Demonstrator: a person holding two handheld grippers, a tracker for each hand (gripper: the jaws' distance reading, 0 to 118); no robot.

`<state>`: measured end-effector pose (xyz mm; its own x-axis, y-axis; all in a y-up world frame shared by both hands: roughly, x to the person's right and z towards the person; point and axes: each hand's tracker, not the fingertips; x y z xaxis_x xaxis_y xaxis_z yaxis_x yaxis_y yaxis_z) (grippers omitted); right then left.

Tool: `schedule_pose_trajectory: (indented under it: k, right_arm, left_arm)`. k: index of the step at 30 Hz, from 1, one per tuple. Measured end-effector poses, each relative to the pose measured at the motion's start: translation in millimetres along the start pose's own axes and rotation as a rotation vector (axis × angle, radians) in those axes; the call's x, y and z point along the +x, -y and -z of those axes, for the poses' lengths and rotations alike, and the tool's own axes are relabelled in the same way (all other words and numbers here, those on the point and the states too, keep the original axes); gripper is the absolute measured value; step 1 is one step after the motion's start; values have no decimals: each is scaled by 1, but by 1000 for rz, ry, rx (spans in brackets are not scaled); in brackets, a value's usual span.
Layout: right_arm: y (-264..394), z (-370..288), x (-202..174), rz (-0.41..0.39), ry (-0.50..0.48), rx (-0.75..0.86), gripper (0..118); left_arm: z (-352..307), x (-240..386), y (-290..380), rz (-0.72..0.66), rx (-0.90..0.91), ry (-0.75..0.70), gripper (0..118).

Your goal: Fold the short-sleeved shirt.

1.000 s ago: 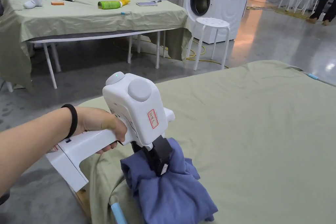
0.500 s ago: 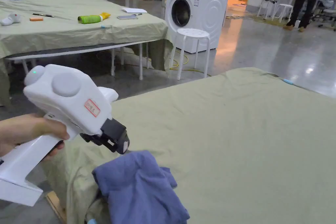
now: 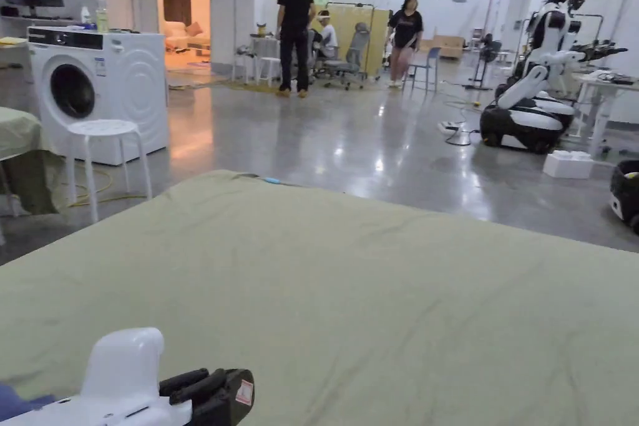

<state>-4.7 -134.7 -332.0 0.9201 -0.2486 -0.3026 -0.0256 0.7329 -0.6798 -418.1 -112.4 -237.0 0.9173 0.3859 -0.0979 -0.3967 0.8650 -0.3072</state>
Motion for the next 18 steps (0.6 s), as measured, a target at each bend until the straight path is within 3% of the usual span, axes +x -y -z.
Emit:
schedule_pose_trajectory:
  k: [4,9,14,18]
  right_arm:
    - [-19,-39,12,-114,143,292,2]
    - [-42,-75,33,-139,179,593,2]
    - [-46,-98,45,-183,246,744,2]
    - [-45,-100,47,-181,261,753,2]
  left_arm:
    - [4,91,-8,269,225,-59,9]
    - [0,161,-12,442,406,-55,9]
    - [3,184,-8,365,417,9,3]
    - [6,183,0,379,401,-59,3]
